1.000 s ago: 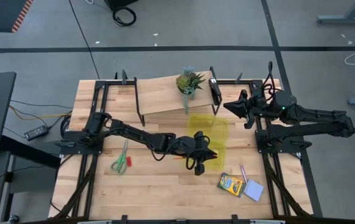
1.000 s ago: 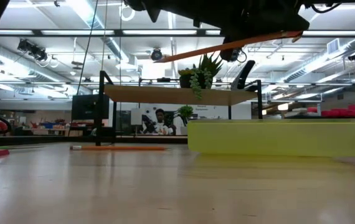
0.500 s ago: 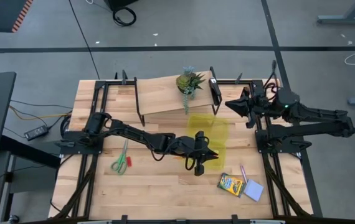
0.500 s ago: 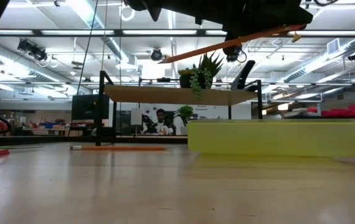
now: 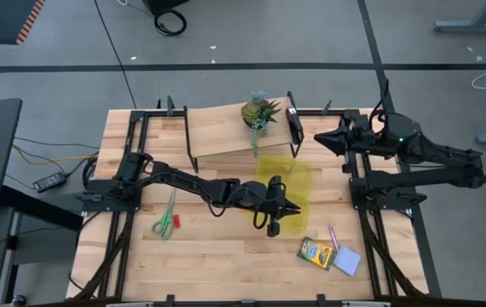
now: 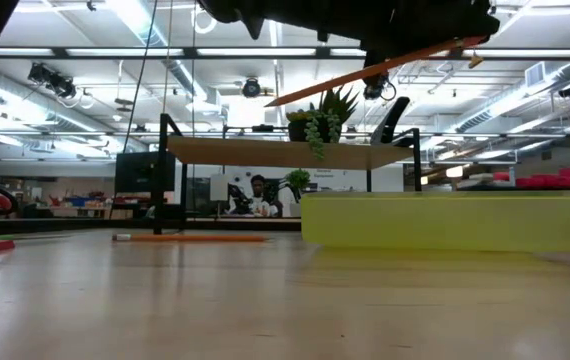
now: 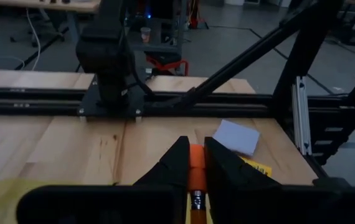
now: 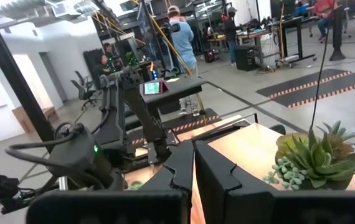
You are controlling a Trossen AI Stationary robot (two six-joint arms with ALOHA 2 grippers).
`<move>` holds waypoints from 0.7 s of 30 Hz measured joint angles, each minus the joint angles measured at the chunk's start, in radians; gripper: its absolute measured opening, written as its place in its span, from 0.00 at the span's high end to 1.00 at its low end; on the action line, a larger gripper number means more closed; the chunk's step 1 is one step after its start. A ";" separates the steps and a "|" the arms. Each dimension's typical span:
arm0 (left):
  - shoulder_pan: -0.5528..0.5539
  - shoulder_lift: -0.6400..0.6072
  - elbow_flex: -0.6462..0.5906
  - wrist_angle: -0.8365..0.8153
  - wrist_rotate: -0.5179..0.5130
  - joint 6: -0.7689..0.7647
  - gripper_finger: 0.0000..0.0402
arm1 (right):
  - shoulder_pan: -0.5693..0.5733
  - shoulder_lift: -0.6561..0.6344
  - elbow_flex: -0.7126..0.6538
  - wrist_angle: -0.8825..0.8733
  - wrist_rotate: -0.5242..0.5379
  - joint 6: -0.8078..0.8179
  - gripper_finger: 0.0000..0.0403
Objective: Pack school essentials
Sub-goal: Put the bottom orange pencil into the yellow supply box
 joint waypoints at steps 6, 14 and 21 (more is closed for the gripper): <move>0.001 0.037 0.000 0.053 0.033 0.060 0.91 | 0.000 0.000 0.000 0.000 0.000 0.001 0.94; 0.045 0.163 0.091 0.094 0.110 0.092 0.91 | 0.000 0.000 0.000 0.000 0.000 0.010 0.94; 0.054 0.306 0.261 0.091 0.171 0.092 0.92 | 0.000 0.003 0.000 0.001 0.000 0.007 0.94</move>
